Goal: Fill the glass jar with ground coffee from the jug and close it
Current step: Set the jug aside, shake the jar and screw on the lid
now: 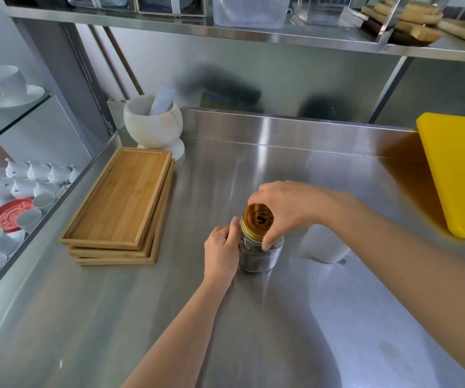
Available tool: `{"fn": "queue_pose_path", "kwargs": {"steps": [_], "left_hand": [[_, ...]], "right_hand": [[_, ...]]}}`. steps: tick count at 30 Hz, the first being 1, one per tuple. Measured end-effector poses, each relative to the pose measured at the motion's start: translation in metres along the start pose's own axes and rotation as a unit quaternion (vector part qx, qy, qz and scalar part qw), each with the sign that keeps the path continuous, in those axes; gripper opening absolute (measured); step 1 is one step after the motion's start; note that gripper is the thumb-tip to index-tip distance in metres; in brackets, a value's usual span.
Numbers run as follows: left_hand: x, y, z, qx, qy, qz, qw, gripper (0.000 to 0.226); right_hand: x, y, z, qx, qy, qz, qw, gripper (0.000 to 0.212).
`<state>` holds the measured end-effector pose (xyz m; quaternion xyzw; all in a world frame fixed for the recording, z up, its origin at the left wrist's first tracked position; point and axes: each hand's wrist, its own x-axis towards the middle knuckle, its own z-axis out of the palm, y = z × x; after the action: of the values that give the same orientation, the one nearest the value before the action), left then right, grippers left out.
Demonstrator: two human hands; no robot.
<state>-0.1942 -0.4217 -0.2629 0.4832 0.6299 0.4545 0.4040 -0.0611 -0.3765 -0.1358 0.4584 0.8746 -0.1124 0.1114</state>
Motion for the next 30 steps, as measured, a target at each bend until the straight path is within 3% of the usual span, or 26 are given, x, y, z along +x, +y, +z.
{"fn": "queue_pose_path", "kwargs": {"steps": [2,5,12,16,20,26,28,30], "left_hand": [[0.0,0.0,0.0,0.001,-0.001,0.002,1.0,0.053],[0.0,0.0,0.001,0.002,0.004,0.0,1.0,0.052],[0.0,-0.002,0.001,-0.005,0.012,0.007,1.0,0.058],[0.0,-0.002,0.001,0.003,0.009,0.002,1.0,0.053],[0.0,-0.002,0.002,0.005,0.008,0.0,1.0,0.054],[-0.003,0.0,0.003,-0.013,0.012,-0.006,1.0,0.053],[-0.003,0.0,0.002,-0.01,0.014,-0.002,1.0,0.054],[-0.002,0.0,0.002,0.002,0.011,-0.003,1.0,0.054]], "right_hand": [[-0.001,-0.002,0.004,-0.032,0.039,0.034,0.998,0.061],[-0.004,-0.002,0.009,-0.081,0.079,0.064,0.992,0.077],[-0.014,0.005,-0.004,0.044,-0.053,-0.011,0.998,0.08],[-0.008,0.003,0.001,0.035,-0.019,-0.034,0.999,0.072],[-0.005,0.001,0.011,-0.012,0.054,0.014,0.998,0.061],[-0.008,-0.01,0.021,-0.098,0.152,0.061,0.982,0.08],[-0.006,-0.004,0.018,-0.072,0.15,0.075,0.983,0.085],[-0.007,0.005,0.012,-0.041,0.094,0.068,0.992,0.09]]}}
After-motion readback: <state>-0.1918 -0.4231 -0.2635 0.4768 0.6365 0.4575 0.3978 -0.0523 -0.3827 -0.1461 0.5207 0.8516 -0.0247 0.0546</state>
